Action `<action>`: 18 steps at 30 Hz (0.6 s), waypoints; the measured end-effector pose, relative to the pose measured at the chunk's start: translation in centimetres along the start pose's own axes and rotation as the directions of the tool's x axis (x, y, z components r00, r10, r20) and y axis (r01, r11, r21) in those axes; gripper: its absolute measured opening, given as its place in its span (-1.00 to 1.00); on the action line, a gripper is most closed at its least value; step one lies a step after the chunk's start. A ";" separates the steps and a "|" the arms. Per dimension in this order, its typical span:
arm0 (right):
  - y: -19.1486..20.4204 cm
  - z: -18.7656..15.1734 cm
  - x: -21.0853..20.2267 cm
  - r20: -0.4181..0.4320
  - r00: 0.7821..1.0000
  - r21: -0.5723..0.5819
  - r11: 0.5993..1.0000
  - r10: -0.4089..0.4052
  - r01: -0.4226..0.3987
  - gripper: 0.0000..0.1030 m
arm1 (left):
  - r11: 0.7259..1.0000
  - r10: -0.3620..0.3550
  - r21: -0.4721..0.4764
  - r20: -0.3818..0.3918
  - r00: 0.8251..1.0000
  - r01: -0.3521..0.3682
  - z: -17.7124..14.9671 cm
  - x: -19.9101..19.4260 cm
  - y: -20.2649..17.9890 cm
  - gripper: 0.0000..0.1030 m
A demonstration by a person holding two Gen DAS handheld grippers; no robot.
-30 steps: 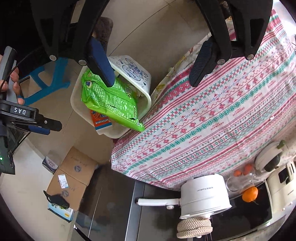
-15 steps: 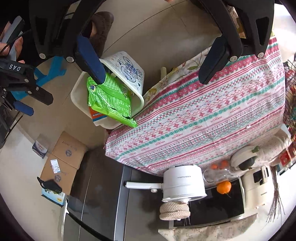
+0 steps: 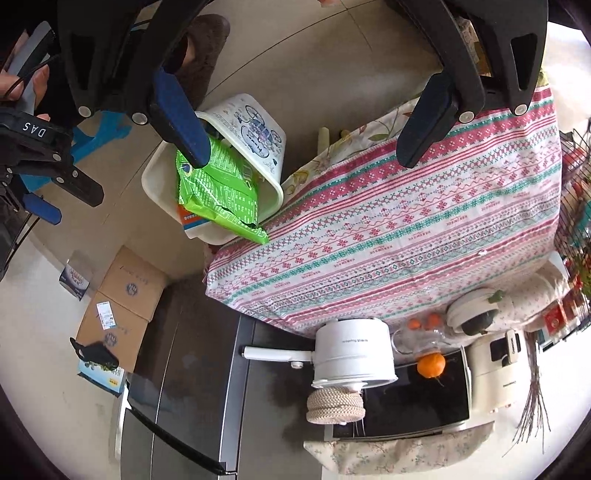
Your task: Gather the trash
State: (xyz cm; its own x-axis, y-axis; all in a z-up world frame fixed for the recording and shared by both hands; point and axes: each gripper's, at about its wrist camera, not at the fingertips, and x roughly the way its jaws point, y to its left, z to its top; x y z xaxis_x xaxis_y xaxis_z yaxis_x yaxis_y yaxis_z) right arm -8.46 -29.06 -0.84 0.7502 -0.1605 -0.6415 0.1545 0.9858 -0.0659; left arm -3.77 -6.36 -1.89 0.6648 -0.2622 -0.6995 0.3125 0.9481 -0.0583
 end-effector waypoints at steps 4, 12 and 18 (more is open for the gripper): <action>-0.2 0.1 0.2 -0.007 1.000 0.003 1.000 -0.001 0.001 0.99 | 1.000 -0.004 0.003 0.002 1.000 0.004 -0.1 0.0 -0.1 0.97; -0.4 0.1 0.4 -0.010 1.000 0.008 1.000 0.003 -0.002 0.99 | 1.000 -0.002 -0.005 0.012 1.000 0.002 -0.1 -0.3 0.0 0.97; -0.5 0.1 0.4 -0.012 1.000 0.008 1.000 0.004 -0.004 0.99 | 1.000 -0.003 0.002 0.009 1.000 0.003 -0.2 -0.4 0.0 0.97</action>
State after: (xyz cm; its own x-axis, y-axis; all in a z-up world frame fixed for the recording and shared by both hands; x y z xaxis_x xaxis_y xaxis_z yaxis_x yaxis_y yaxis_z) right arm -8.15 -29.60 -1.02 0.7431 -0.1556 -0.6509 0.1567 0.9860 -0.0568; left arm -4.12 -6.26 -1.76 0.6702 -0.2664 -0.6927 0.3160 0.9470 -0.0584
